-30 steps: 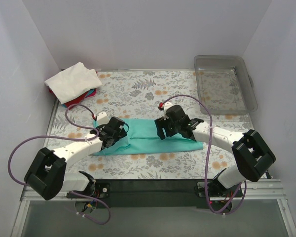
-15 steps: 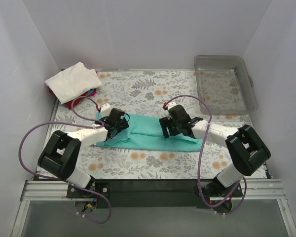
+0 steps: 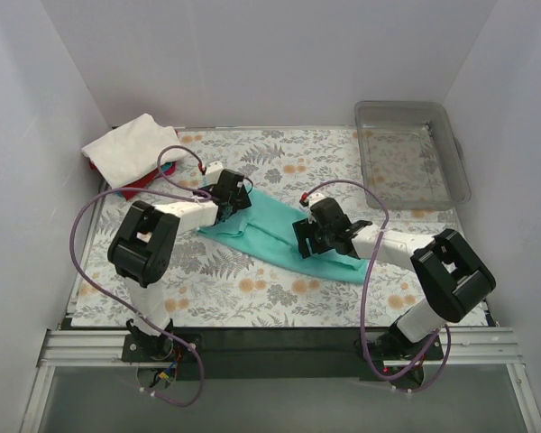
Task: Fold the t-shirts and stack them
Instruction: Fold the tshirt
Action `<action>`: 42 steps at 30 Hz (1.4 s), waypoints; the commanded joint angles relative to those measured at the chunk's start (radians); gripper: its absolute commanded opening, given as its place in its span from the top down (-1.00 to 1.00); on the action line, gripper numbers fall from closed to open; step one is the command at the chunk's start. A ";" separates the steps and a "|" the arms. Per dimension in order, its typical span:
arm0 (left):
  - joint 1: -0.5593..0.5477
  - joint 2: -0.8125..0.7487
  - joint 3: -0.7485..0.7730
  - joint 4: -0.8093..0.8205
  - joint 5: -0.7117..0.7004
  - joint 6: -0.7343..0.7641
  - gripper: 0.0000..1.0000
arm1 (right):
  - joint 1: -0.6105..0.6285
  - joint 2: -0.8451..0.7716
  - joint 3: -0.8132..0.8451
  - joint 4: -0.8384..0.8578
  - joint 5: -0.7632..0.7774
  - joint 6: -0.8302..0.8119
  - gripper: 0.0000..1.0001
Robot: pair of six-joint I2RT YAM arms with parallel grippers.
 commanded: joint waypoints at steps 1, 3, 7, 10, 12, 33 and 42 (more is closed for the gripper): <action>0.006 0.106 0.076 -0.011 0.102 0.034 -0.89 | 0.012 -0.016 -0.051 -0.062 -0.078 0.059 -0.30; 0.006 0.162 0.126 0.003 0.145 0.042 -0.87 | 0.021 -0.041 -0.057 -0.063 -0.085 0.074 -0.29; 0.005 0.235 0.194 0.043 0.199 0.059 -0.82 | 0.067 -0.073 -0.063 -0.066 -0.085 0.099 -0.29; 0.005 0.269 0.251 0.055 0.205 0.083 -0.82 | 0.108 -0.079 -0.059 -0.066 -0.085 0.116 -0.29; 0.005 0.287 0.277 0.073 0.225 0.095 -0.81 | 0.128 -0.070 -0.049 -0.066 -0.111 0.126 -0.29; -0.050 0.173 0.467 0.159 0.351 0.201 -0.77 | 0.259 -0.222 0.058 -0.134 0.005 0.117 -0.38; -0.058 0.007 0.252 0.132 0.391 0.143 -0.78 | 0.257 -0.323 -0.042 -0.158 0.070 0.120 -0.41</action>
